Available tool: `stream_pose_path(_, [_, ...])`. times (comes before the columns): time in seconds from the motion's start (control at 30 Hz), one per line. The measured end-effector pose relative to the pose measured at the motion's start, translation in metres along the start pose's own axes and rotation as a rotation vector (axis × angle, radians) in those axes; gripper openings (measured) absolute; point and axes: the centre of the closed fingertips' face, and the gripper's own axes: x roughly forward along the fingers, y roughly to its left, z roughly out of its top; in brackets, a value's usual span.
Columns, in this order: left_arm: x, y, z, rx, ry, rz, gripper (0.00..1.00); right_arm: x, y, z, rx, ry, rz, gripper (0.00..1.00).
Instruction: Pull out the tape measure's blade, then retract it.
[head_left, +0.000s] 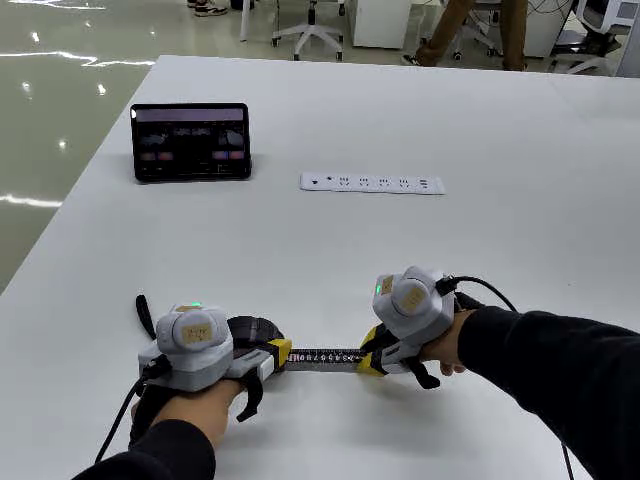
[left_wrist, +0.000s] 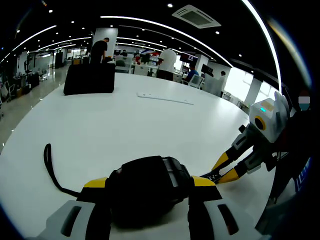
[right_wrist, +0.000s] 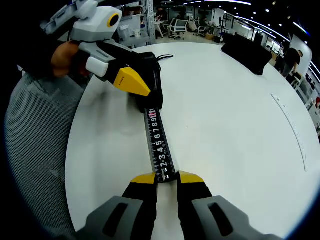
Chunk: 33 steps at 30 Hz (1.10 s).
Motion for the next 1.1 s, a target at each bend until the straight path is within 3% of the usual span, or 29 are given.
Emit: stream_pose_path(1.1, [0.0,0.0,0.001,-0.023,0.002,-0.004,0.58,0.01,0.002,0.013,0.004,-0.039,0.014,0.11])
